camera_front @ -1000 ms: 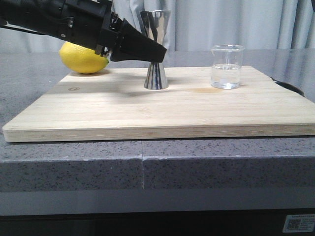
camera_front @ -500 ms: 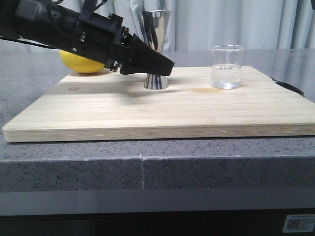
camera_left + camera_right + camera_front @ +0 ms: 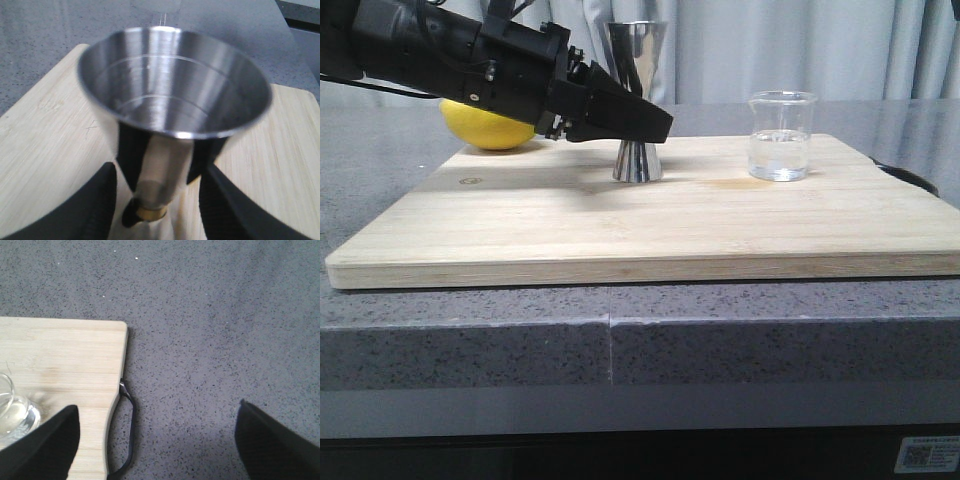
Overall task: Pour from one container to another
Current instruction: 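Close the left gripper on the jigger and lift it slightly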
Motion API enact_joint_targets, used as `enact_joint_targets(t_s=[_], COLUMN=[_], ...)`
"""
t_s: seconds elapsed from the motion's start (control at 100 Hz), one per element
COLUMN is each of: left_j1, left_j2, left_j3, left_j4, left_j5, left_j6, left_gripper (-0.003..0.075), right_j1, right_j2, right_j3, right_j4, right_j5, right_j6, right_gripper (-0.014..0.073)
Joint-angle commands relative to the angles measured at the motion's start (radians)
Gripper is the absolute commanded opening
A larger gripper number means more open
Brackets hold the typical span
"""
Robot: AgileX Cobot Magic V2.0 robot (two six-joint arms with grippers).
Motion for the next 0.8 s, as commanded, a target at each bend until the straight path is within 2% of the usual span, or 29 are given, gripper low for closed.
enact_joint_targets(t_s=[0.0, 0.49, 0.79], left_j1=[-0.01, -0.01, -0.01], left_j2=[-0.051, -0.051, -0.051], left_j3=[-0.028, -0.03, -0.112], left_j4=[-0.069, -0.069, 0.0], left_j5=[0.046, 0.092, 0.128], left_j6=[-0.007, -0.007, -0.097], left_gripper=[0.0272, 0.0078, 0.0042], right_j1=[0.001, 0.001, 0.001], right_j2=[-0.017, -0.017, -0.017], right_j3=[-0.033, -0.033, 0.027], right_j4=[-0.012, -0.023, -0.031], right_j5=[-0.073, -0.058, -0.083], right_j6=[-0.01, -0.01, -0.046], right_gripper=[0.0573, 0.0573, 0.0573])
